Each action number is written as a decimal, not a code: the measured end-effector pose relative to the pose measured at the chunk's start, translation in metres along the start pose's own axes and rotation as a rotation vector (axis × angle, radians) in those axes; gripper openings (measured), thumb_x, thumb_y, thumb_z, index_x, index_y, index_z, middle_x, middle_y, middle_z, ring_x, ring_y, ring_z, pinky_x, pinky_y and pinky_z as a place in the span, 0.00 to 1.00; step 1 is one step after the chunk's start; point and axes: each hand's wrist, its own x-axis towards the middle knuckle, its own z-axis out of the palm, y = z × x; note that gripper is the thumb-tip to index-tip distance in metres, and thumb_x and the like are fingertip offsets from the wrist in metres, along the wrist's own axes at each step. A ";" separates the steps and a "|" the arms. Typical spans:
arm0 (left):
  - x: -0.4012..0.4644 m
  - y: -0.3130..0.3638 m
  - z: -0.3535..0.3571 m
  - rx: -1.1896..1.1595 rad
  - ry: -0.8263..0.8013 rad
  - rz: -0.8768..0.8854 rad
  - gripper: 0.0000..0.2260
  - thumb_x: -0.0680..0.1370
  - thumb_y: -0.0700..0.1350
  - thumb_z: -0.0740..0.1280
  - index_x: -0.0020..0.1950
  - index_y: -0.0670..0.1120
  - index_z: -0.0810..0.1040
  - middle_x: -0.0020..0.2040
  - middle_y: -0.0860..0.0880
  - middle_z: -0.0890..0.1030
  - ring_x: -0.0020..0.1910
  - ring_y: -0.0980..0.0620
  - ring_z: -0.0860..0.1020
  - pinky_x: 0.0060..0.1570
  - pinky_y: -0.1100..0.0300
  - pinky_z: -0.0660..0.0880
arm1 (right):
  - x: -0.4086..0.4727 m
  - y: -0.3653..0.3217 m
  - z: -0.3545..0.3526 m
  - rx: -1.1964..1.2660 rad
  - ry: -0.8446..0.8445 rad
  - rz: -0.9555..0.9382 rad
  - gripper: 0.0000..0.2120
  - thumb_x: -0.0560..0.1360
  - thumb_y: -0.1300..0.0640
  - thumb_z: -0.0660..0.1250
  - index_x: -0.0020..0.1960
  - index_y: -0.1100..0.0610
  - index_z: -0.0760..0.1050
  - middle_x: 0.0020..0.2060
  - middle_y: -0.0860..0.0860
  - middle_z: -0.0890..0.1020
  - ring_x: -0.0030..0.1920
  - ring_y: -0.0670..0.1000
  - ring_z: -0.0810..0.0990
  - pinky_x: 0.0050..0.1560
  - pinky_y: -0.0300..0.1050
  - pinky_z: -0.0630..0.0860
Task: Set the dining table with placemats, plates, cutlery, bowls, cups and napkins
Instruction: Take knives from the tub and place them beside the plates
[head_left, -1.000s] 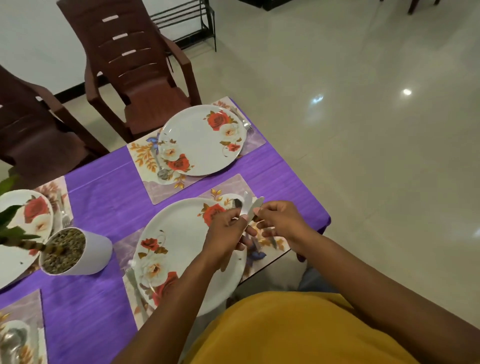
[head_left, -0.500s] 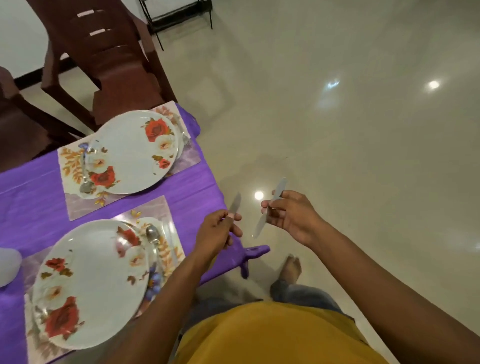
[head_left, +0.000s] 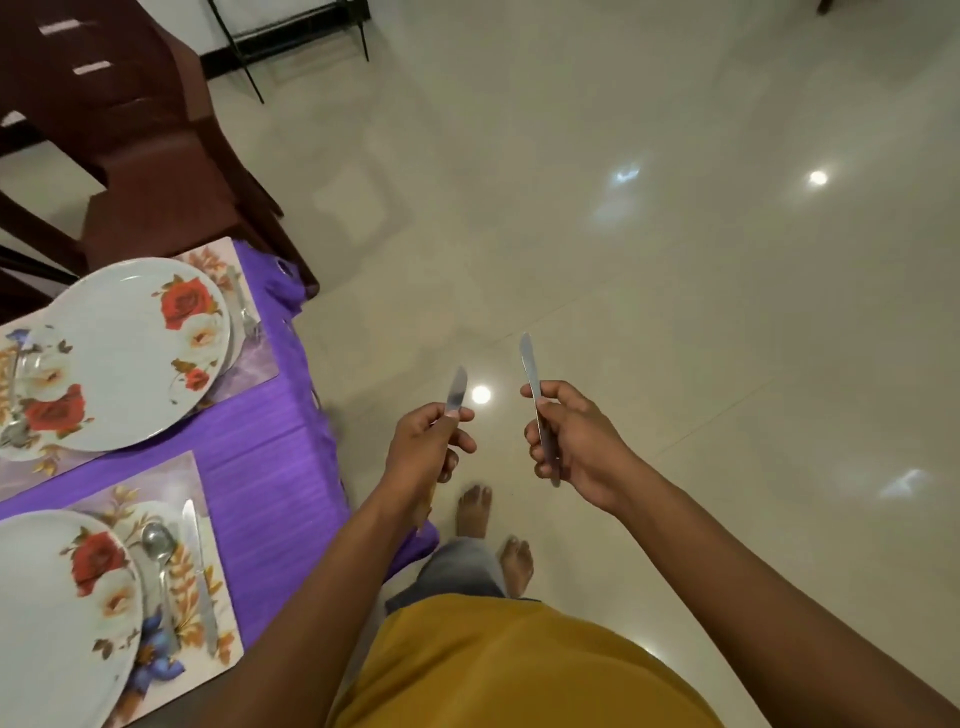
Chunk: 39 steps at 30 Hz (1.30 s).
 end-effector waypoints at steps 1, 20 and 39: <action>0.004 0.005 0.003 -0.006 0.001 0.003 0.12 0.87 0.46 0.61 0.56 0.45 0.83 0.38 0.45 0.83 0.29 0.51 0.69 0.30 0.59 0.66 | 0.004 -0.004 -0.003 -0.015 0.005 -0.008 0.12 0.86 0.57 0.56 0.62 0.55 0.77 0.34 0.55 0.77 0.29 0.51 0.71 0.28 0.43 0.68; 0.178 0.114 -0.041 -0.117 0.123 -0.026 0.11 0.86 0.43 0.61 0.55 0.45 0.83 0.37 0.45 0.82 0.29 0.52 0.70 0.29 0.59 0.66 | 0.177 -0.187 0.043 -0.230 -0.041 -0.021 0.13 0.81 0.63 0.58 0.57 0.63 0.80 0.37 0.56 0.80 0.30 0.50 0.73 0.26 0.41 0.66; 0.322 0.228 -0.163 -0.483 0.677 -0.041 0.10 0.85 0.43 0.61 0.56 0.45 0.82 0.38 0.47 0.81 0.29 0.53 0.69 0.29 0.61 0.64 | 0.401 -0.364 0.235 -0.672 -0.498 -0.006 0.14 0.81 0.67 0.56 0.57 0.64 0.80 0.35 0.56 0.80 0.31 0.50 0.74 0.30 0.44 0.71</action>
